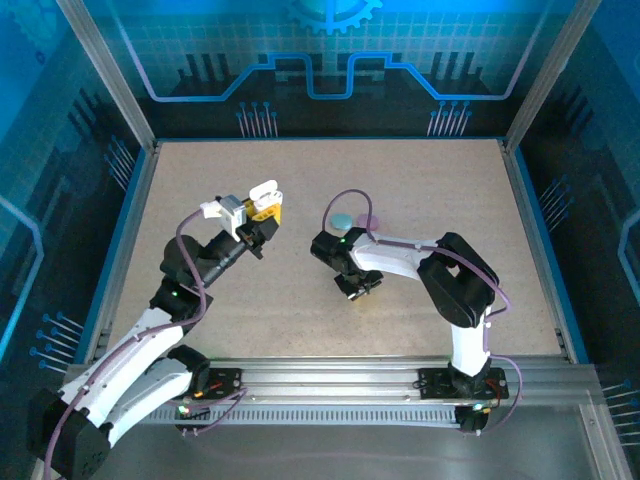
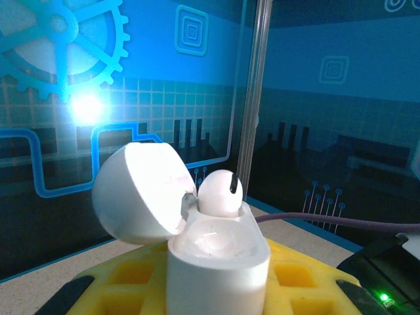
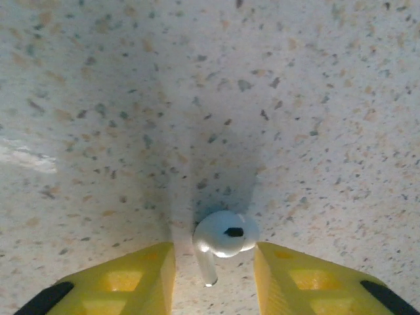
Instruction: Insert wireless bluetooth earbuds into charging case
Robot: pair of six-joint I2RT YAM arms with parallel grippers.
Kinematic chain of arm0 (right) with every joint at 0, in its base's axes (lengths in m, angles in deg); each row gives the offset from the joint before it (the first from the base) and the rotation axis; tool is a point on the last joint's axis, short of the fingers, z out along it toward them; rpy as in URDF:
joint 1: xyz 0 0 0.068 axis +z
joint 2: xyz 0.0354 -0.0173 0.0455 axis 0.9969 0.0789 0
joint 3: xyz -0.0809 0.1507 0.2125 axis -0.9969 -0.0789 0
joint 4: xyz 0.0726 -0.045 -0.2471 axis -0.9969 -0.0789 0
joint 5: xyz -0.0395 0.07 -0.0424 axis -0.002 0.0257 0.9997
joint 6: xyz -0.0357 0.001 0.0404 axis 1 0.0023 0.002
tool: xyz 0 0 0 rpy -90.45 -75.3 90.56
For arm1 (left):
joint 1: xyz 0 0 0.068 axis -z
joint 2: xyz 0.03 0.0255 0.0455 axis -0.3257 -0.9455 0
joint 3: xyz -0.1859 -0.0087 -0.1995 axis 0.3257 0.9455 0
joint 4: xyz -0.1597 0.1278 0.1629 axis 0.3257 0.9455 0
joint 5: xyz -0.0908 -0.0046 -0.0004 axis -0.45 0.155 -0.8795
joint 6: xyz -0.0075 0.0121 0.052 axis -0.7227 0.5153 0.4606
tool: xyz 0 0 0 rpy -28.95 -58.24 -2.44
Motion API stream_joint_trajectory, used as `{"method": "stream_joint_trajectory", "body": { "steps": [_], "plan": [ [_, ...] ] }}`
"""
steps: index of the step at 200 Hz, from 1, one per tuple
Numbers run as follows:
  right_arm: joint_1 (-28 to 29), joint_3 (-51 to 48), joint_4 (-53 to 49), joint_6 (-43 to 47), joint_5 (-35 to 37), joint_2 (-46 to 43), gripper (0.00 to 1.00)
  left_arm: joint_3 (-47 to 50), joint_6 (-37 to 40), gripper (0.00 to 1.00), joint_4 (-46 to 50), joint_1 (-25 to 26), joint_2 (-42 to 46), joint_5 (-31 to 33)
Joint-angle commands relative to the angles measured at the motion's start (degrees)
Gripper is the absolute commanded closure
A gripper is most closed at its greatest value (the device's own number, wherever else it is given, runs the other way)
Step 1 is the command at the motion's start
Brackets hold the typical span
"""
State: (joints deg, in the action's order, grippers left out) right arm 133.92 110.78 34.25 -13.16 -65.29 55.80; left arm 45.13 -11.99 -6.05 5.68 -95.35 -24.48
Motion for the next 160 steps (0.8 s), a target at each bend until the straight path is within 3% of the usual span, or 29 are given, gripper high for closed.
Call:
{"method": "stream_joint_trajectory", "body": {
  "steps": [1, 71, 160],
  "plan": [
    [0.0, 2.06, -2.32, -2.66, -0.75, -3.21, 0.57, -2.49, -1.22, 0.78, -2.22, -0.35, -0.24, -1.22],
    [-10.57, -4.68, 5.49, -14.39, -18.93, -7.72, 0.52, -2.57, -3.03, 0.78, -3.87, -0.42, -2.86, -3.18],
    [-11.89, -3.0, 6.31, -12.48, -20.1, -2.33, 0.56, -2.75, -4.64, 0.78, -6.44, -0.34, -6.91, -4.79]
  ]
}}
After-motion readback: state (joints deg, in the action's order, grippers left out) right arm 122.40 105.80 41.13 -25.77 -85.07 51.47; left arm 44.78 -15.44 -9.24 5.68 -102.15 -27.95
